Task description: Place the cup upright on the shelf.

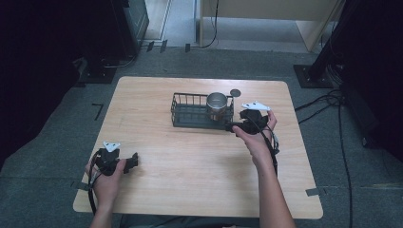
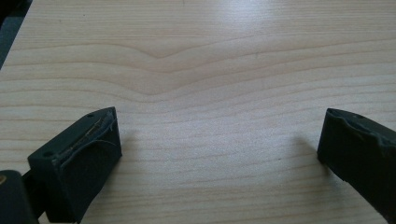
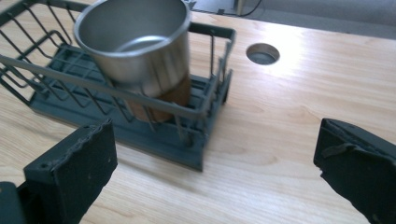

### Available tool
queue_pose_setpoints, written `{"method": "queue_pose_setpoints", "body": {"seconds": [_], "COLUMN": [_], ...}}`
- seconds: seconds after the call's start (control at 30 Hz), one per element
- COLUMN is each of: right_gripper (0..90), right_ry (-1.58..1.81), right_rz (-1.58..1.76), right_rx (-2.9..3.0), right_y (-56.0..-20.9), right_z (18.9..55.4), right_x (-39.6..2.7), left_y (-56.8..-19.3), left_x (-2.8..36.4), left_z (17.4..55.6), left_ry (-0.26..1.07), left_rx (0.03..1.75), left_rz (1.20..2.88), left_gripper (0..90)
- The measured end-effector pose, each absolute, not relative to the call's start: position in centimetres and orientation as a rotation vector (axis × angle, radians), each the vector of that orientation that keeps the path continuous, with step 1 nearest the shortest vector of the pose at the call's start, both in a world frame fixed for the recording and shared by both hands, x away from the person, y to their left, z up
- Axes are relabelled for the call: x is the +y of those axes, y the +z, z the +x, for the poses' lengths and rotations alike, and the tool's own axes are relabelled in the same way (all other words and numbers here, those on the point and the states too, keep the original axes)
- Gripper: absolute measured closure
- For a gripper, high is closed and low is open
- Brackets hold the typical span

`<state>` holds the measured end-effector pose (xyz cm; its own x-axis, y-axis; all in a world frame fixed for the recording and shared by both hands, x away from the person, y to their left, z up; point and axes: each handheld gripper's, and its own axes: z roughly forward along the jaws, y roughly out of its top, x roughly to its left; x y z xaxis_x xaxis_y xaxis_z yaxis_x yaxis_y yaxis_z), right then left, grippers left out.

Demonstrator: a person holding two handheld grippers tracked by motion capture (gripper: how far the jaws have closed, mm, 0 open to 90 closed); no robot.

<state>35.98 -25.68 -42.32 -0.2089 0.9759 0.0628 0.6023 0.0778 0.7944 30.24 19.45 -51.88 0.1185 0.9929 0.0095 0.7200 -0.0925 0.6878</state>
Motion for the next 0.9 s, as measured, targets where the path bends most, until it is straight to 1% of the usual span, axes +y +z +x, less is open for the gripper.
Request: {"method": "queue_pose_setpoints", "body": {"seconds": [0.9], "right_gripper": [0.0], "right_ry": [0.959], "right_rz": [1.672], "right_rx": [1.751], "right_y": [-45.5], "right_z": [31.1], "right_x": [-32.0], "left_y": [-51.9], "left_x": [19.5], "left_z": [30.2], "left_ry": [0.67], "left_rx": [1.655], "left_rz": [1.874], "left_gripper": [0.0]}}
